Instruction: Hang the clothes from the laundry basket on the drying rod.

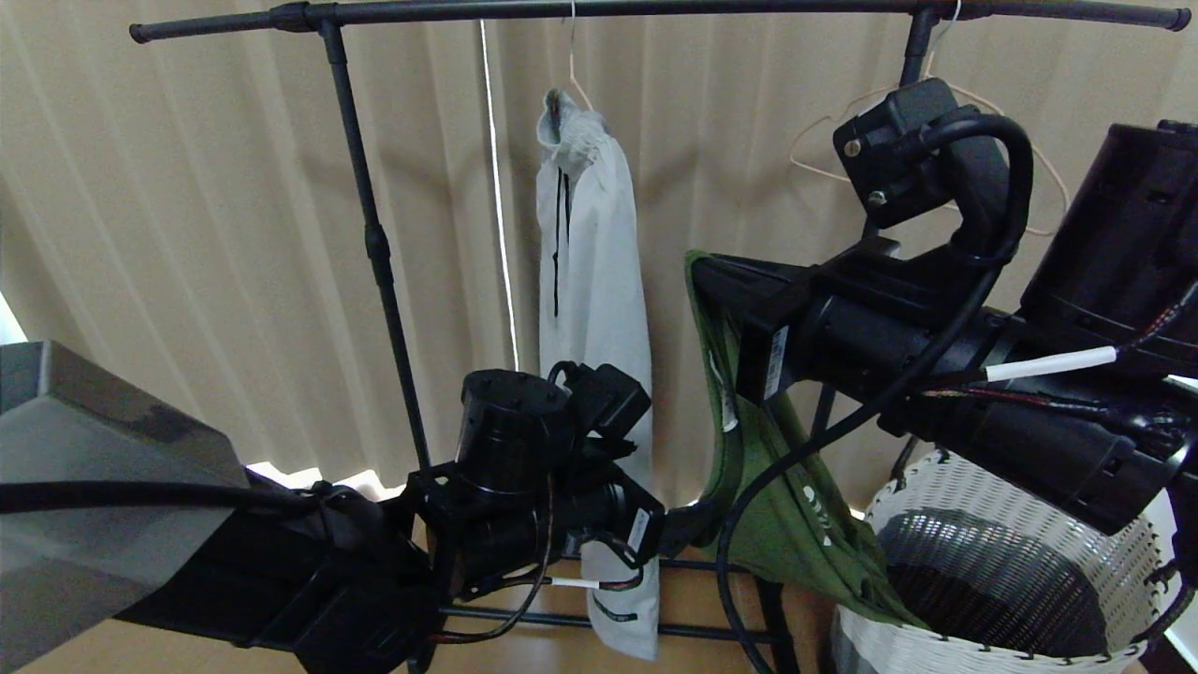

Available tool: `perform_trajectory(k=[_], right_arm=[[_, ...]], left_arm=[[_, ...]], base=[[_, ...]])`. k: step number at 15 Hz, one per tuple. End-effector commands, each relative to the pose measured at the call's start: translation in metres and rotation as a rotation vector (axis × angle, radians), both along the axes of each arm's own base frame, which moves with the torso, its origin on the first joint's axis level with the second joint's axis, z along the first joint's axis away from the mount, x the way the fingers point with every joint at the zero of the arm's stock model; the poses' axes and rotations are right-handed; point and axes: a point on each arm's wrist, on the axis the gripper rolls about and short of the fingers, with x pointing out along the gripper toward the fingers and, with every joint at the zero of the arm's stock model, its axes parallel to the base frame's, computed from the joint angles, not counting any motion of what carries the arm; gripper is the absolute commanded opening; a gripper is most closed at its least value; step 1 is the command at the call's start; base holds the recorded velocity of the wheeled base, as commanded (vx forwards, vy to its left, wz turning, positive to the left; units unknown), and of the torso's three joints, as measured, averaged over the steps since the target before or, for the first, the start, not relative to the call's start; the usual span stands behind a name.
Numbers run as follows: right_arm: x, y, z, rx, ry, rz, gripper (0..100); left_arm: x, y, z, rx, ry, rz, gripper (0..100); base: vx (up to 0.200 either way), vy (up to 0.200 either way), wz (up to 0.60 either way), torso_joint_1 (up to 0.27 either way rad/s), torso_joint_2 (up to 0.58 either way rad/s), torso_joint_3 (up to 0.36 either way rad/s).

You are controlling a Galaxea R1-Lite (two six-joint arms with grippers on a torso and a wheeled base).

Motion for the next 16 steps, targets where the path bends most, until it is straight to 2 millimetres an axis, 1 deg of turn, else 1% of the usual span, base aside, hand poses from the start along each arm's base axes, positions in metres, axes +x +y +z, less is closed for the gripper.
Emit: perform_trajectory(k=[1, 5, 8, 9, 11, 14, 15, 16], right_arm=[[-0.001, 0.001, 0.001, 0.003, -0.003, 0.008, 0], [-0.004, -0.002, 0.006, 0.021, -0.012, 0.017, 0], [-0.007, -0.005, 0.010, 0.032, -0.021, 0.017, 0], [-0.008, -0.007, 0.012, 0.037, -0.027, 0.016, 0], [-0.008, -0.008, 0.013, 0.038, -0.028, 0.012, 0], [-0.006, -0.015, 0.015, 0.050, -0.029, -0.009, 0], [-0.003, -0.018, 0.015, 0.051, -0.028, -0.027, 0], [0.002, -0.023, 0.015, 0.050, -0.028, -0.052, 0]], left_arm=[[0.000, -0.001, -0.004, 0.008, 0.009, -0.003, 100], [0.005, -0.005, -0.019, 0.017, 0.026, 0.002, 100], [0.005, -0.005, -0.023, 0.024, 0.033, 0.002, 100], [0.004, -0.005, -0.023, 0.026, 0.030, 0.001, 0], [0.002, -0.003, -0.023, 0.016, 0.011, 0.005, 0], [-0.011, 0.010, -0.030, -0.037, -0.081, 0.000, 0], [-0.014, 0.018, -0.028, -0.033, -0.101, 0.004, 0], [-0.017, 0.028, -0.016, -0.044, -0.120, 0.020, 0]], base=[[0.000, 0.000, 0.00, 0.000, 0.00, 0.000], [0.000, 0.000, 0.00, 0.000, 0.00, 0.000], [0.000, 0.000, 0.00, 0.000, 0.00, 0.000], [0.000, 0.000, 0.00, 0.000, 0.00, 0.000], [0.000, 0.000, 0.00, 0.000, 0.00, 0.000], [0.000, 0.000, 0.00, 0.000, 0.00, 0.000], [0.000, 0.000, 0.00, 0.000, 0.00, 0.000], [0.000, 0.000, 0.00, 0.000, 0.00, 0.000]])
